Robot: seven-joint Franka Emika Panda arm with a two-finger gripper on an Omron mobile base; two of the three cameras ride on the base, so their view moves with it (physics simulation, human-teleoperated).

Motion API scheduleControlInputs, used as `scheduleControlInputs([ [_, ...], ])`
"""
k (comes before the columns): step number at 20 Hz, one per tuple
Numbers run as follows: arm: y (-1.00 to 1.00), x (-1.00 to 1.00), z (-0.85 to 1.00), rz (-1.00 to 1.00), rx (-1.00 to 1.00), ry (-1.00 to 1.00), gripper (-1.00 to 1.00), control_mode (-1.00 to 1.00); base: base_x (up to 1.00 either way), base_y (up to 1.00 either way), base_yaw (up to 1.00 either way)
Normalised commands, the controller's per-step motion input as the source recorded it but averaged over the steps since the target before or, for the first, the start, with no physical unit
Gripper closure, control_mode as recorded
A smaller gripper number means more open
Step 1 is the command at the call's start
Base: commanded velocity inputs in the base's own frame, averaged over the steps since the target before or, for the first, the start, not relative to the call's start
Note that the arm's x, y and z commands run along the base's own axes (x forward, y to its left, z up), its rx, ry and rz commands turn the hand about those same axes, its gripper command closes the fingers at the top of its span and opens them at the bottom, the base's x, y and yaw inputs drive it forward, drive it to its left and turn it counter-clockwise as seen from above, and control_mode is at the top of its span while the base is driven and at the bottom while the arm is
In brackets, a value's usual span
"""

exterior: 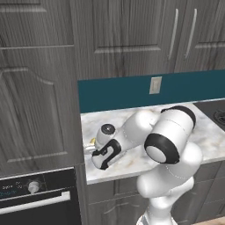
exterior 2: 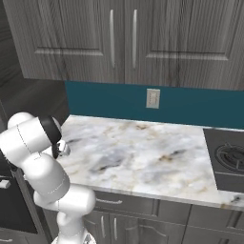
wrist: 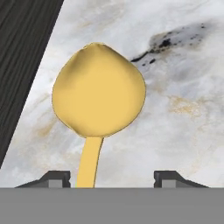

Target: Take the fork and place it on the left side of the plate. Then take the spoon and place it on the right side of the plate. Make sure they're directly next to the plate.

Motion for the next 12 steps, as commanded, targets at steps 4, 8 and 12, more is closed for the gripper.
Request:
scheduleControlInputs([
  [4, 0.0, 0.01, -0.27, -0.03, 0.0, 0.0, 1.0, -1.0, 0.0, 0.0, 0.0],
  [8, 0.0, 0.0, -0.23, -0.03, 0.0, 0.0, 1.0, -1.0, 0.0, 0.0, 0.0],
  [12, -0.02, 0.0, -0.17, -0.03, 0.0, 0.0, 1.0, -1.0, 0.0, 0.0, 0.0],
])
